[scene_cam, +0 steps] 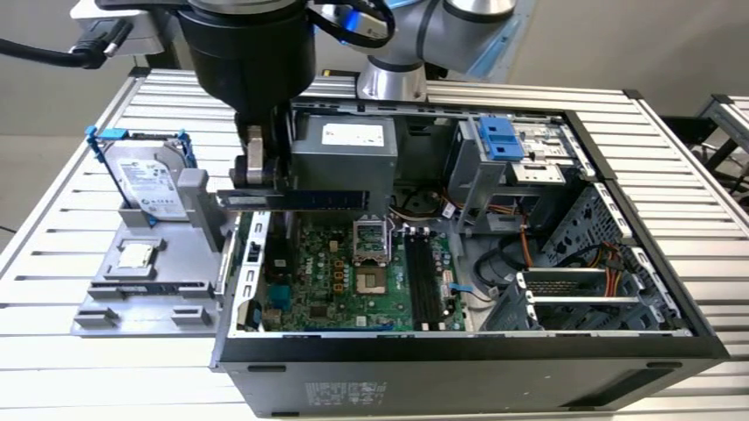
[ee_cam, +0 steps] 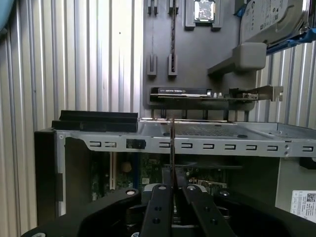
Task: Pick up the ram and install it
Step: 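Pick up the ram and move it above insertion slot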
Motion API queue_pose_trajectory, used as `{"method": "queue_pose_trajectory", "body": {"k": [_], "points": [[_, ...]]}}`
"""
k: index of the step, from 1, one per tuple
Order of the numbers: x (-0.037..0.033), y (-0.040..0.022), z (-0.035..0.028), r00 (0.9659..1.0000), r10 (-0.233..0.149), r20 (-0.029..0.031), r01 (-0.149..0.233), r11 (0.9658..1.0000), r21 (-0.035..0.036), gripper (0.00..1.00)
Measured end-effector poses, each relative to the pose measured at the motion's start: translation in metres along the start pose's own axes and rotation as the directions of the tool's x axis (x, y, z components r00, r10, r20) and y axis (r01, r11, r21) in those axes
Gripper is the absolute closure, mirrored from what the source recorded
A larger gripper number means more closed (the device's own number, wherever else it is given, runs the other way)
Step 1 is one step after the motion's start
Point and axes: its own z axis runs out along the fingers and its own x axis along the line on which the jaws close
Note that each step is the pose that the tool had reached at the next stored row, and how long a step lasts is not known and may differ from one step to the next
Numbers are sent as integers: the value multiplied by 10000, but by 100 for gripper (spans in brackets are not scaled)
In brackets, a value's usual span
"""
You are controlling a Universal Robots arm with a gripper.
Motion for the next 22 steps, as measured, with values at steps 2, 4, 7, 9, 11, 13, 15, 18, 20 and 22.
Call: {"method": "queue_pose_trajectory", "body": {"k": [2, 4, 7, 9, 11, 13, 15, 18, 20, 22], "points": [[-1, -37, 0, 10000, -1, 0, 1, 10000, 0, 100], [-3, -70, 1, 10000, 0, 1, 0, 10000, 1, 100], [-4, -128, 1, 10000, -1, 0, 1, 10000, 0, 100], [-4, -166, 1, 10000, 0, 0, 0, 10000, 0, 100], [-5, -207, 1, 10000, 2, 0, -2, 10000, 0, 100], [-5, -249, 2, 10000, 5, 0, -5, 10000, 0, 100], [-5, -299, 2, 10000, 14, 0, -14, 10000, 1, 100], [-5, -370, 2, 10000, 37, 0, -37, 10000, 1, 100], [-5, -420, 3, 10000, 70, 0, -70, 10000, 2, 100], [-5, -464, 3, 9999, 127, 0, -127, 9999, 3, 100]]}}
